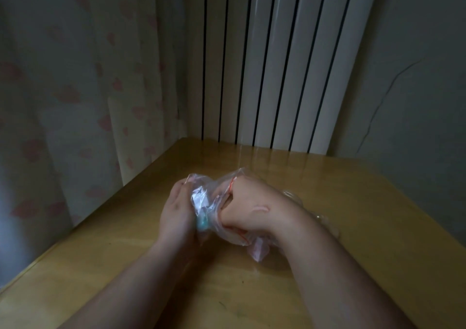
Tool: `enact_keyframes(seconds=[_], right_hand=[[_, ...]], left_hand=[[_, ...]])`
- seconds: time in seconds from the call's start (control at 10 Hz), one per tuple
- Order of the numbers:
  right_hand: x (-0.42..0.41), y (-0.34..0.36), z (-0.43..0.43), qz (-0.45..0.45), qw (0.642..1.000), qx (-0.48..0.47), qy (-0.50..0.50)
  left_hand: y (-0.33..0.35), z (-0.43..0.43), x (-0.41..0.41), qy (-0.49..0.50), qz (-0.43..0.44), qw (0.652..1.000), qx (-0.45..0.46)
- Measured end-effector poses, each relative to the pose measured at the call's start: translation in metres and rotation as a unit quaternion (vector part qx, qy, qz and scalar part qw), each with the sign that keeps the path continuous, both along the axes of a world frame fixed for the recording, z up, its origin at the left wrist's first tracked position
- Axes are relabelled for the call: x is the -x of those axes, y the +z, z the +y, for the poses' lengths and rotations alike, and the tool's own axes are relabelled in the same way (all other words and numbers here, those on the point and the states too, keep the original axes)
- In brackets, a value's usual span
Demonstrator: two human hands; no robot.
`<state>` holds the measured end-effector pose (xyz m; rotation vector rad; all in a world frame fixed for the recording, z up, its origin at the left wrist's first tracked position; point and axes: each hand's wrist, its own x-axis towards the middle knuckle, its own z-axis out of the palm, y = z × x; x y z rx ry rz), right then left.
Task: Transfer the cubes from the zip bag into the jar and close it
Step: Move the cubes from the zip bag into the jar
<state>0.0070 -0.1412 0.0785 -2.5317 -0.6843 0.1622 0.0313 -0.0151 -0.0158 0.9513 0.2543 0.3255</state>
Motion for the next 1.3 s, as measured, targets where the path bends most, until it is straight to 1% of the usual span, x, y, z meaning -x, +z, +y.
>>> enact_keyframes(seconds=[0.1,0.2,0.3,0.4,0.5,0.6,0.7,0.8,0.9,1.1,1.3], right_hand=[[-0.003,-0.004,0.004,-0.013,0.999,0.032,-0.015],[-0.001,-0.007,0.010,-0.009,0.998,0.032,-0.053],[-0.002,-0.012,0.013,-0.024,0.997,0.037,-0.063],[-0.001,-0.012,0.015,-0.033,0.997,0.028,-0.068],[-0.003,-0.014,0.015,-0.058,0.994,-0.023,-0.086],[-0.002,-0.010,0.011,-0.093,0.984,-0.100,-0.117],[-0.007,-0.004,0.001,-0.108,0.977,-0.136,-0.123],[-0.011,0.004,-0.014,-0.100,0.971,-0.164,-0.145],[-0.018,0.009,-0.028,-0.116,0.962,-0.165,-0.184],[-0.025,0.012,-0.047,-0.104,0.957,-0.143,-0.229],[-0.029,0.017,-0.060,-0.102,0.965,-0.034,-0.239]], left_hand=[[0.005,-0.006,0.010,0.023,0.005,0.998,-0.066],[0.004,-0.005,0.008,0.019,0.007,0.998,-0.061],[0.007,-0.004,0.010,0.001,0.005,1.000,-0.015],[0.007,-0.005,0.010,-0.001,0.015,1.000,-0.003],[0.007,-0.004,0.008,0.019,0.039,0.999,-0.010],[0.004,0.001,0.007,0.017,0.048,0.999,-0.003],[0.011,0.000,0.013,0.003,0.051,0.998,0.041],[0.010,0.004,0.012,-0.007,0.062,0.995,0.077],[0.010,0.006,0.013,-0.014,0.069,0.993,0.091],[0.010,0.007,0.014,-0.019,0.062,0.992,0.106],[0.009,0.006,0.012,-0.016,0.052,0.993,0.107]])
